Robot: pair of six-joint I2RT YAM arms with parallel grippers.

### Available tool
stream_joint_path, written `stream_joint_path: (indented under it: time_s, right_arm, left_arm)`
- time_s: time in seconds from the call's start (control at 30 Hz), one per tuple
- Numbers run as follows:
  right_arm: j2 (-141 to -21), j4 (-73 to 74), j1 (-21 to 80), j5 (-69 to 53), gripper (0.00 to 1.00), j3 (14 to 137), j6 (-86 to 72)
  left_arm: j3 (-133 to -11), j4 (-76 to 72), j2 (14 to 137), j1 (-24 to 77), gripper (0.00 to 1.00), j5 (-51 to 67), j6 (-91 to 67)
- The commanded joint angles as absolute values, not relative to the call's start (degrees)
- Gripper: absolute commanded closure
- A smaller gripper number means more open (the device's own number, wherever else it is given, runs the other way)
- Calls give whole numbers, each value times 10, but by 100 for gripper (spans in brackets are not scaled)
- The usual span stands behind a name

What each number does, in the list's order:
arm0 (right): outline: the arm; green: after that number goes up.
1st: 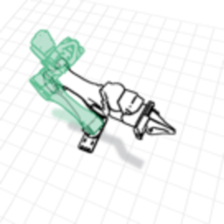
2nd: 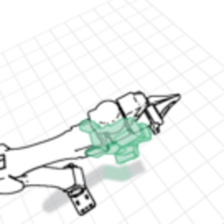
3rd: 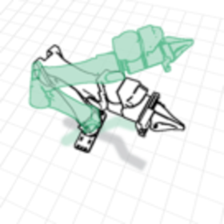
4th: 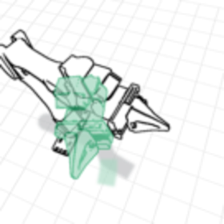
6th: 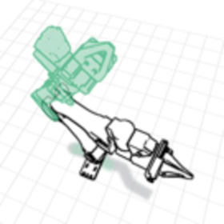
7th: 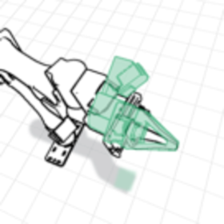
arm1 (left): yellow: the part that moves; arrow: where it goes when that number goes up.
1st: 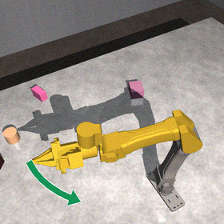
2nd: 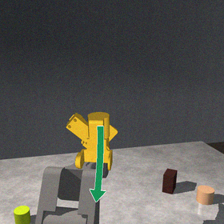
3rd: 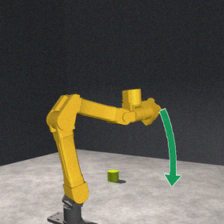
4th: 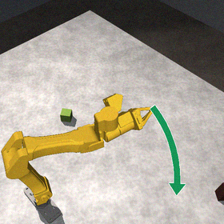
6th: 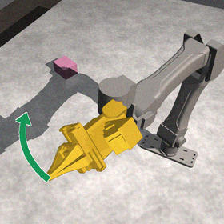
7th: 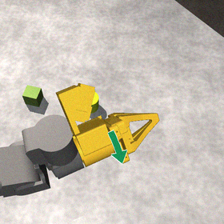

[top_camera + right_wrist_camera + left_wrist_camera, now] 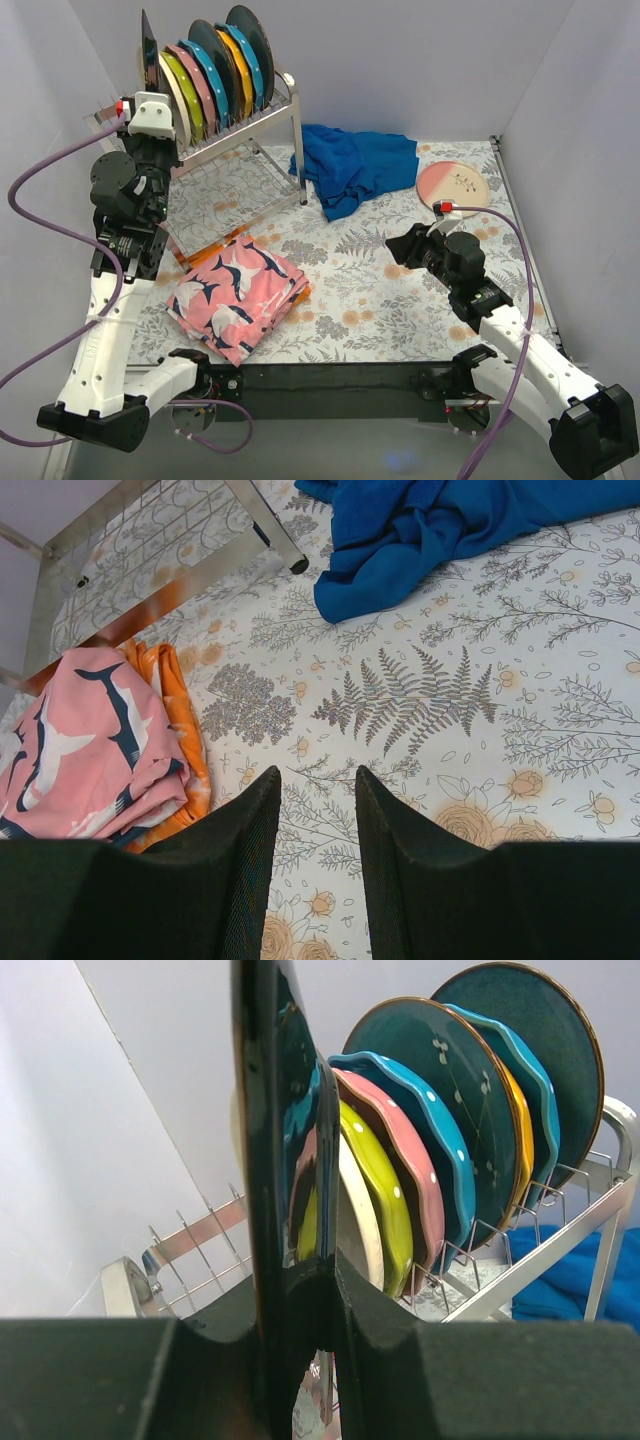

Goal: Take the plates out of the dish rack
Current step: Unload the plate from the dish rack.

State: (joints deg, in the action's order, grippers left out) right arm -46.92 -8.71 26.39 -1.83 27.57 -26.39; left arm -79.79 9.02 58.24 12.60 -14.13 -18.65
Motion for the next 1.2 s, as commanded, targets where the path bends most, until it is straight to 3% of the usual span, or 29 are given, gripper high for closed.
stream_joint_path:
  time_s: [0.0,1.17]
  right_arm:
    - [-461,-95,268,-12,58,290,-251]
    - [-475,-94,271,-11,58,294,-250]
  left_arm:
    - [-836,-7,549,129,100,-143,-156]
    - [-966,23,599,130,100,-140,-55]
